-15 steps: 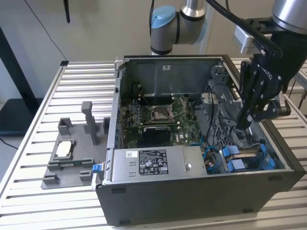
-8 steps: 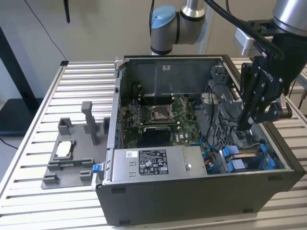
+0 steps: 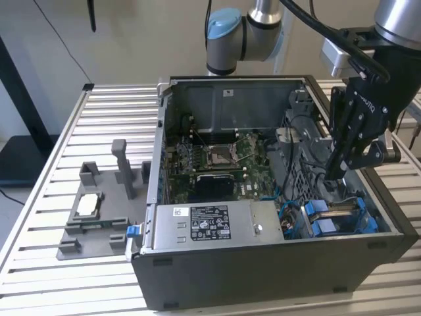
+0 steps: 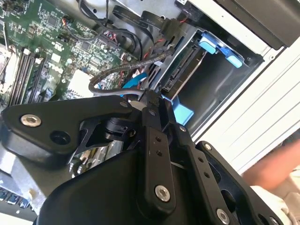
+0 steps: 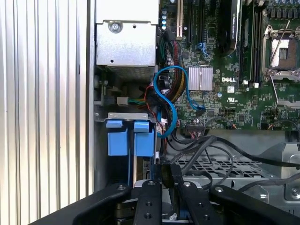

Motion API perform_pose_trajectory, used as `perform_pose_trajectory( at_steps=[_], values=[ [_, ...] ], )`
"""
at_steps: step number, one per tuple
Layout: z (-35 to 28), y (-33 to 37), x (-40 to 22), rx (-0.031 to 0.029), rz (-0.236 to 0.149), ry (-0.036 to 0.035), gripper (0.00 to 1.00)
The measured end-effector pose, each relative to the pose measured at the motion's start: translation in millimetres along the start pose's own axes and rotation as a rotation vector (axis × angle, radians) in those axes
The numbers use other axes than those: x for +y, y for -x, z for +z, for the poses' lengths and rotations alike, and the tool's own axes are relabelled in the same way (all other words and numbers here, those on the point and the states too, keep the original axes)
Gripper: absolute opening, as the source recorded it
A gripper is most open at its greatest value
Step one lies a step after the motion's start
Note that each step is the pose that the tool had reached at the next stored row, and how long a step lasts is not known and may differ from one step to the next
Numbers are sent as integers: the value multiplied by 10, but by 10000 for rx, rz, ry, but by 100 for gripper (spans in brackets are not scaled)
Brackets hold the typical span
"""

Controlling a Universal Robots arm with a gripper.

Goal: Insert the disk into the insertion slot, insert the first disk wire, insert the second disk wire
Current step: 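Insert the first disk wire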

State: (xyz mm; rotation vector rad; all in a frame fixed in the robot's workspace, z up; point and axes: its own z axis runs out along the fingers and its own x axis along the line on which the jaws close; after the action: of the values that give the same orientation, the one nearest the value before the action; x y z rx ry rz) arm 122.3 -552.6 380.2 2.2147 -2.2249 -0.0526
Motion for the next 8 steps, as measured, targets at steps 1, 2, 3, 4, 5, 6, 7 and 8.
perform_pose_trajectory(
  at_steps=[1,2,3,4,5,6,7,8],
  values=[
    [0,0,0,0,0,0,19],
    [0,0,0,0,0,0,19],
    [4,-1,-1,2,0,-10,19],
    [12,-1,0,2,-1,-37,19],
    [21,-2,-1,2,-2,-66,19],
    [30,-4,-1,2,-2,-96,19],
    [38,-6,-1,5,-3,-146,19],
    [44,-9,-1,4,-4,-206,19]
  ],
)
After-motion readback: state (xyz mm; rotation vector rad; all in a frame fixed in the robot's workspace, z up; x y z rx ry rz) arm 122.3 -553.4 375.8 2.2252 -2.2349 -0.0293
